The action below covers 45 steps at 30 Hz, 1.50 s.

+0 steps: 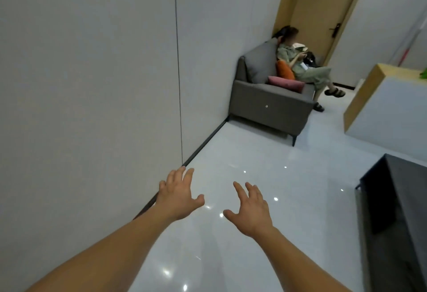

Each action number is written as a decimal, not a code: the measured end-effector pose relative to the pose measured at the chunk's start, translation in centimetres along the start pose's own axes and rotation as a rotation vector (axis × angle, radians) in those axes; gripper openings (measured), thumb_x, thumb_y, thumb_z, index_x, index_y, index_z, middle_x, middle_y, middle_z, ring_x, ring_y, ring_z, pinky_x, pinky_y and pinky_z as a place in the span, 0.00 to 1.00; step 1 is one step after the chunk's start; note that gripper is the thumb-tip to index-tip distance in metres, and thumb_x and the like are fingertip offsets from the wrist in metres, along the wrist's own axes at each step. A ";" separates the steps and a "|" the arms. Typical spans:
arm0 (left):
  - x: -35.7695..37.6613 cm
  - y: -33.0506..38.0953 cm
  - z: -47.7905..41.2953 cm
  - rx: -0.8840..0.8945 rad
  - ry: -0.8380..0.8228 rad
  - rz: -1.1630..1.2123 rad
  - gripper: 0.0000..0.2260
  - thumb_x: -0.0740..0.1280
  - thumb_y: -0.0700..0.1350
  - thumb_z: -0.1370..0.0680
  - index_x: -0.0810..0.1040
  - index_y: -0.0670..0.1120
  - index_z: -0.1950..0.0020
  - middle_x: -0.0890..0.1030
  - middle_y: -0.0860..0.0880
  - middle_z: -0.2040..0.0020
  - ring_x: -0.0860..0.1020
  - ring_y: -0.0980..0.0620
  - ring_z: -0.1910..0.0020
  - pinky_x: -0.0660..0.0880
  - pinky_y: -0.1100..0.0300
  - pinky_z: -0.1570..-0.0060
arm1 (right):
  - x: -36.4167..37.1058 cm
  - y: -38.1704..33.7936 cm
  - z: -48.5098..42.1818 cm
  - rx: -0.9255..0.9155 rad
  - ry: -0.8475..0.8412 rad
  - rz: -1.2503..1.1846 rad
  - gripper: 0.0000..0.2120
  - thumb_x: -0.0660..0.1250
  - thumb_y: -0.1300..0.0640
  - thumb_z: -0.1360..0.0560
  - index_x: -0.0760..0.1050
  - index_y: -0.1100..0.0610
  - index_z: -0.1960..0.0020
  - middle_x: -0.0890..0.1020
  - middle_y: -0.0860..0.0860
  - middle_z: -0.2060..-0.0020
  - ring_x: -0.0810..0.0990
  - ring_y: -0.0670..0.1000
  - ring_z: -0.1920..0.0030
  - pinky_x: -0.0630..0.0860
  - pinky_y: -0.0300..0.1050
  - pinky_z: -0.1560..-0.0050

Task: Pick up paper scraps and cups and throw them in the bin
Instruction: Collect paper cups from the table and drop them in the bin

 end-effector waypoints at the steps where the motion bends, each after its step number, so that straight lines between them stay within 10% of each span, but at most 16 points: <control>1: 0.3 2.3 -1.3 0.030 -0.005 -0.004 0.39 0.59 0.66 0.28 0.50 0.52 0.22 0.52 0.50 0.22 0.49 0.46 0.23 0.53 0.46 0.28 | -1.1 2.0 -0.6 0.028 0.009 -0.006 0.41 0.61 0.34 0.26 0.43 0.42 0.21 0.47 0.50 0.21 0.42 0.54 0.21 0.52 0.55 0.25; 27: 12.7 55.1 -32.7 0.837 -0.220 -0.052 0.37 0.62 0.65 0.27 0.52 0.52 0.23 0.53 0.49 0.22 0.50 0.45 0.23 0.55 0.43 0.27 | -19.8 45.0 -15.1 0.766 0.259 -0.024 0.41 0.62 0.35 0.26 0.44 0.43 0.21 0.49 0.52 0.21 0.43 0.54 0.22 0.51 0.59 0.26; 45: 23.4 93.6 -46.5 0.980 -0.257 -0.057 0.38 0.60 0.65 0.27 0.52 0.51 0.22 0.53 0.49 0.22 0.50 0.47 0.23 0.55 0.44 0.28 | -34.3 83.3 -23.3 0.915 0.242 -0.080 0.41 0.63 0.38 0.25 0.43 0.44 0.21 0.45 0.51 0.21 0.40 0.55 0.22 0.48 0.62 0.25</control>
Point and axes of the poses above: each hand's wrist, its own z-axis away from the middle knuckle, its own x-axis out of the palm, y = z × x, the point moved 9 cm from there along -z, towards the middle knuckle
